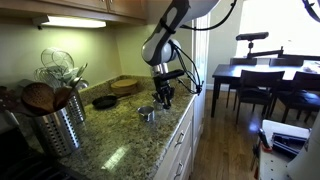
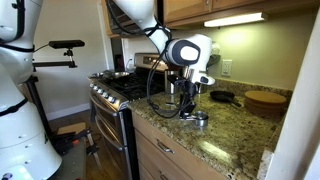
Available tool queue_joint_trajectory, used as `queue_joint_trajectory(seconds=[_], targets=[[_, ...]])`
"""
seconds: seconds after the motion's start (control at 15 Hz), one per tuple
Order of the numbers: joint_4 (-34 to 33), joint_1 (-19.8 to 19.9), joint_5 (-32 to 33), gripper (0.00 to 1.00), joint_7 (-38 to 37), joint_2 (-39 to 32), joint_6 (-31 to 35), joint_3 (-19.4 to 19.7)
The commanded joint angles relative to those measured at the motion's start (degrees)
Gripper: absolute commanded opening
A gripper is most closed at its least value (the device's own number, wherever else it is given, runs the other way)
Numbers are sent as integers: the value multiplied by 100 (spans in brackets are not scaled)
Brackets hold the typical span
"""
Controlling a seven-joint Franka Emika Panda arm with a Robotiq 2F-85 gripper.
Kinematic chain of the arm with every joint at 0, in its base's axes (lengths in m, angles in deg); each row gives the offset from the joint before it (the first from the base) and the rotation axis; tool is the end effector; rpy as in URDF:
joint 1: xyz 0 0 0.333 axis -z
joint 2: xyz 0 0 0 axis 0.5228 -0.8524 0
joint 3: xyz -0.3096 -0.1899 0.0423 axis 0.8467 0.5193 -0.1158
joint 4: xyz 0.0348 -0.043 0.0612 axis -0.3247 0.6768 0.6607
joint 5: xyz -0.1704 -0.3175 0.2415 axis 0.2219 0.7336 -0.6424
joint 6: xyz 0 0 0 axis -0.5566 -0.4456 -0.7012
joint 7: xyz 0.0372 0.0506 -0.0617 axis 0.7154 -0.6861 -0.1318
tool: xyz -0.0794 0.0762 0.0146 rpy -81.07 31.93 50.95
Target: Remove the medium measuring cup from the large cup then remove the small measuring cup from the medium cup
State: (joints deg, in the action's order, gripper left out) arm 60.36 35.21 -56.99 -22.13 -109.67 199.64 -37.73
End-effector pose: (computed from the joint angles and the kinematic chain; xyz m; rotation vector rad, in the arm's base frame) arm 0.6464 -0.0829 0.2450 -3.0821 0.5050 0.3244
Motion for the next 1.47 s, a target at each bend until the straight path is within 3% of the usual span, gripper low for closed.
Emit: queue_joint_trajectory(seconds=[0.0,1.4], targets=[[276,-10,-97,11,-44,241,104,14],[257,-42,15,12,-145,508,36,77]])
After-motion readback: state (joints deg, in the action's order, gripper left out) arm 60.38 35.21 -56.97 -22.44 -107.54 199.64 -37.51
